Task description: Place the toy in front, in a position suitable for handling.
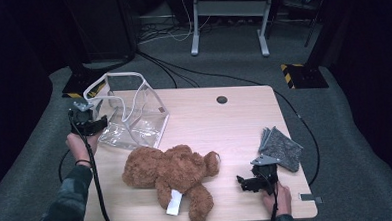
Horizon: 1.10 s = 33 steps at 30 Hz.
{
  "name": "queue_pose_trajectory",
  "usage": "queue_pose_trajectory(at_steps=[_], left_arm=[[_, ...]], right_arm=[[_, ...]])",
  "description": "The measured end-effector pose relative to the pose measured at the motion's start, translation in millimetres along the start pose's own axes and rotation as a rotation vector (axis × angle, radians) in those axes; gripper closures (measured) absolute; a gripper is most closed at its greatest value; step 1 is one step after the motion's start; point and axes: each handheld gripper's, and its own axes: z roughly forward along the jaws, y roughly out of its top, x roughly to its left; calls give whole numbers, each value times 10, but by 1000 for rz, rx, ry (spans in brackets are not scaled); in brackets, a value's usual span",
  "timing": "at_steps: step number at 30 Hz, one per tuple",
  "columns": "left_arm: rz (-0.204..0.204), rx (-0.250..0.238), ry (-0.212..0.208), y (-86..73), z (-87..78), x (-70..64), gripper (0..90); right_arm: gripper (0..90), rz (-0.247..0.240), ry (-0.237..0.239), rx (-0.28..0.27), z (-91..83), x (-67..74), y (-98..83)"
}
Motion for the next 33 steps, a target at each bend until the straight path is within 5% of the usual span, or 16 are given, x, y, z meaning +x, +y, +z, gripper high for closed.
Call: queue_pose_trajectory(at_steps=[9, 12, 26, 33], left_arm=[[68, -17, -148, -6, -269, -285, 289], [40, -5, -202, -19, -310, -344, 262], [46, -16, -303, -173, -534, -479, 216], [81, 4, -342, -127, -523, -659, 236]], right_arm=[[0, 0, 0, 0, 0, 0, 0], [0, 0, 0, 0, 0, 0, 0], [0, 1, 0, 0, 0, 1, 0], [0, 1, 0, 0, 0, 1, 1]])
